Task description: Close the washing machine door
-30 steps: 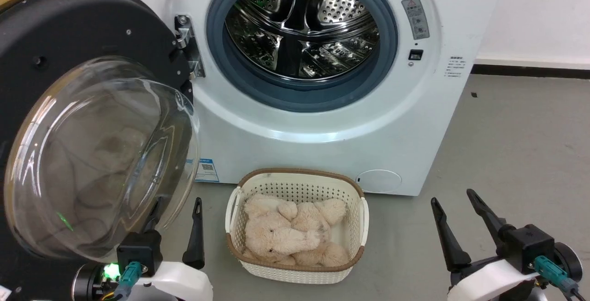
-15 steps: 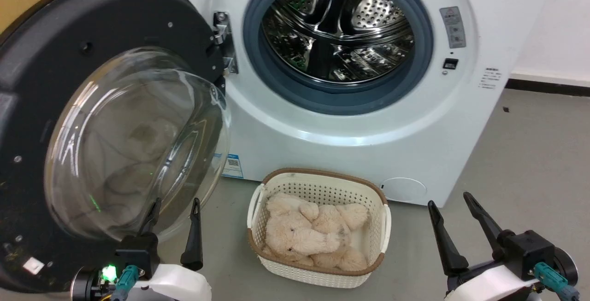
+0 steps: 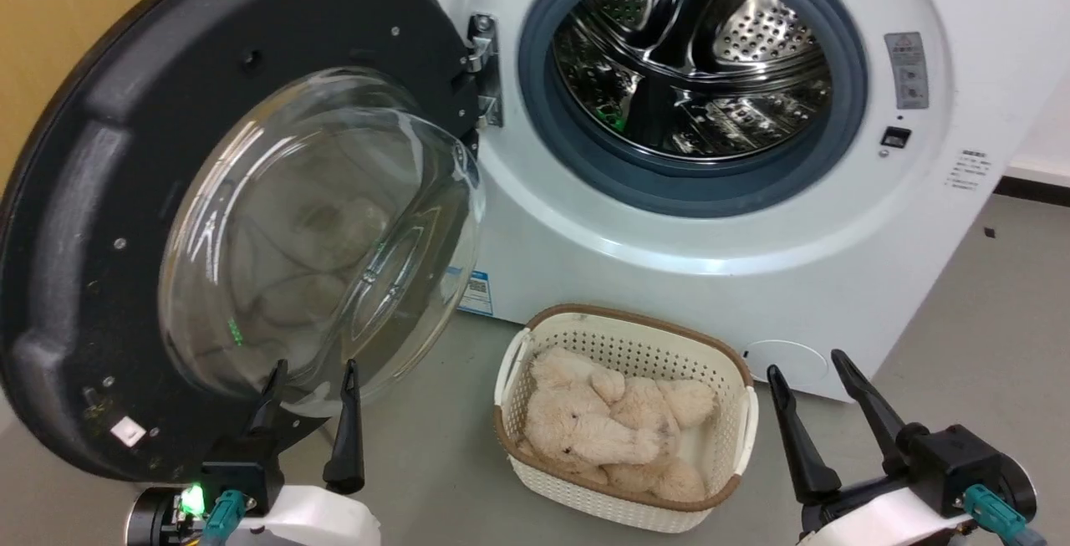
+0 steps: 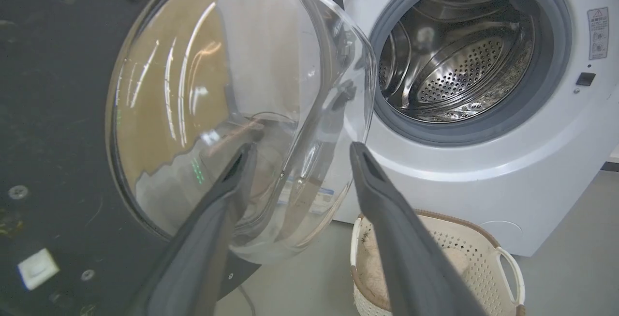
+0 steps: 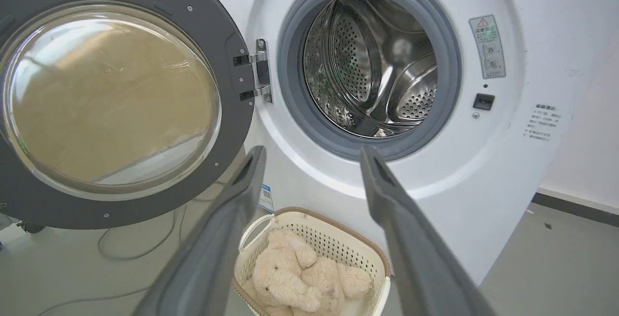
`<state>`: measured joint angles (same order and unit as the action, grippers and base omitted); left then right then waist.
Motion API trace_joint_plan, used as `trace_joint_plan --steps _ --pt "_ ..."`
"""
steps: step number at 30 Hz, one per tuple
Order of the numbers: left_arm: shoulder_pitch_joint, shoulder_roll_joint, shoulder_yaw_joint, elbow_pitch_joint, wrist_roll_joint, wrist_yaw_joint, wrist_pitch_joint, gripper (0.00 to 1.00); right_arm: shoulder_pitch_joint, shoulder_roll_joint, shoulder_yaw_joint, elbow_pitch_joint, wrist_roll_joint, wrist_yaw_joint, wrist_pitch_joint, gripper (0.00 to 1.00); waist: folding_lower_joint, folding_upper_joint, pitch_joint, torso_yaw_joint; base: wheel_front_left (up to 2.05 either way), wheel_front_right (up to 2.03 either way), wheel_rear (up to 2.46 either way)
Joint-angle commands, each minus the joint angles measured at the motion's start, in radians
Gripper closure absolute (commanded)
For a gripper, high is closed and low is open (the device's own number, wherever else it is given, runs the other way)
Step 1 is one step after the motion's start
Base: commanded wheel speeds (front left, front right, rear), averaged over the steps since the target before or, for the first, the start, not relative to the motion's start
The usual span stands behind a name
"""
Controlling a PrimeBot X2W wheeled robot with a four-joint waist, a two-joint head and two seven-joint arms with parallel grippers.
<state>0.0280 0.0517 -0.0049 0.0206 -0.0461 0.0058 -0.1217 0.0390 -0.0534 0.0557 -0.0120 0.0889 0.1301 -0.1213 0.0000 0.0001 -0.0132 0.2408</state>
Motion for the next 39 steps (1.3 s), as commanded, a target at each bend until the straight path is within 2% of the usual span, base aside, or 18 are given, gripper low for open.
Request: trace_joint_plan --steps 1,39 --pt "0.010 -0.001 0.004 -0.001 -0.002 -0.002 -0.010 0.00 0.012 -0.001 0.007 -0.005 0.008 0.000 -0.011 0.00 0.0000 -0.0001 0.000 0.014 0.00 0.00 0.00" --pt "0.071 -0.001 0.052 -0.089 -0.050 0.050 -0.094 0.00 -0.087 -0.064 0.168 0.042 0.115 0.000 -0.094 0.00 0.0000 -0.0001 0.035 0.203 0.00 0.00 0.00"
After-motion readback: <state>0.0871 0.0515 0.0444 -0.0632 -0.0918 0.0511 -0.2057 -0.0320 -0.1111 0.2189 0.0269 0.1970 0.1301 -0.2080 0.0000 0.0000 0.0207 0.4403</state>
